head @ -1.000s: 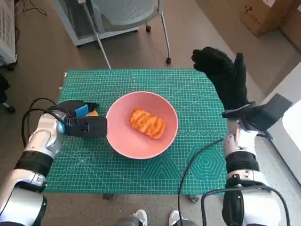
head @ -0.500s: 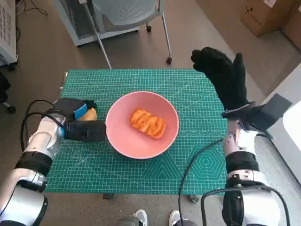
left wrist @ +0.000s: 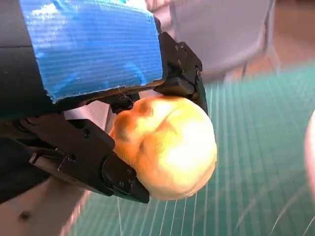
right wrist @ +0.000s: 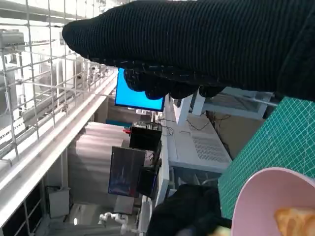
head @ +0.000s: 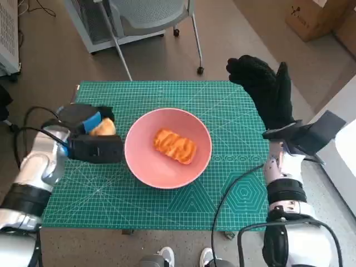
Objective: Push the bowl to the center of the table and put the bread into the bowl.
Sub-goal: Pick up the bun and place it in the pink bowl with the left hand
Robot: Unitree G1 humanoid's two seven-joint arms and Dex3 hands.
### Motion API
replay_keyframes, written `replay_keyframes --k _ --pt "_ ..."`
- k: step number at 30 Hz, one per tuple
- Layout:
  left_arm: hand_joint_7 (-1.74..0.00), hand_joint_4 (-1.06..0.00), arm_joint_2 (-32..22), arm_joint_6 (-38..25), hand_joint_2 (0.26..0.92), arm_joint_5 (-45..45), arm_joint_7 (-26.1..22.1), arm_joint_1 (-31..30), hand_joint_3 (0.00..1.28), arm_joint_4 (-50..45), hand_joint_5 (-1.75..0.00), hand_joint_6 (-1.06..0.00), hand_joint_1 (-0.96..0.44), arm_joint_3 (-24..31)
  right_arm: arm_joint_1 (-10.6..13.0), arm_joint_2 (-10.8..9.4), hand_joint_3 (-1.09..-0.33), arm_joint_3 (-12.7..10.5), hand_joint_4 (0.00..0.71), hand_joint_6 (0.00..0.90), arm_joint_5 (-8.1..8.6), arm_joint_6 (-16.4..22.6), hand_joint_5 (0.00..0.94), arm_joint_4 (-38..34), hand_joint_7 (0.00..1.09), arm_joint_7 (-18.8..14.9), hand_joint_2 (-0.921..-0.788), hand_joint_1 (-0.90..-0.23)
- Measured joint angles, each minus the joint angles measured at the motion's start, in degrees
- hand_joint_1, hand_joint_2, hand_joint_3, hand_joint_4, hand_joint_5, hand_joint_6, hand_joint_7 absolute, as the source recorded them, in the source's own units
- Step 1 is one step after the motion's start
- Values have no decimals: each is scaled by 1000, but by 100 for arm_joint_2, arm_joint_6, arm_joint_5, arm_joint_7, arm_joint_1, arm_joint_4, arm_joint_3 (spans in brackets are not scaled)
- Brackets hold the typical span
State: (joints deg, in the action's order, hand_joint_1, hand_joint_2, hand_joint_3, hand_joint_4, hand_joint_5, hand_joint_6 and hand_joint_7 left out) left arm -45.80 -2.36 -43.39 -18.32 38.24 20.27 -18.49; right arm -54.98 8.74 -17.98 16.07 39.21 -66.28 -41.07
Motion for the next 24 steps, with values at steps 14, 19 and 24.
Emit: replay_keyframes --k 14,19,24 --pt "-1121 -785 -84 117 907 40 -184 -92 9 -2399 -1003 -722 2 693 -15 -31 -626 4 196 353 0 -64 6 -60 7 -19 -921 -680" --pt "-1057 -832 153 368 896 -19 -183 -79 1 -2621 -986 -744 2 541 -17 -32 -627 0 211 364 2 -75 11 -78 11 -38 -921 -686" --pt "-1038 -839 512 611 896 57 -231 -28 1 -2608 -1002 -737 3 363 -19 -34 -628 1 222 371 2 -74 13 -77 13 -53 -921 -689"
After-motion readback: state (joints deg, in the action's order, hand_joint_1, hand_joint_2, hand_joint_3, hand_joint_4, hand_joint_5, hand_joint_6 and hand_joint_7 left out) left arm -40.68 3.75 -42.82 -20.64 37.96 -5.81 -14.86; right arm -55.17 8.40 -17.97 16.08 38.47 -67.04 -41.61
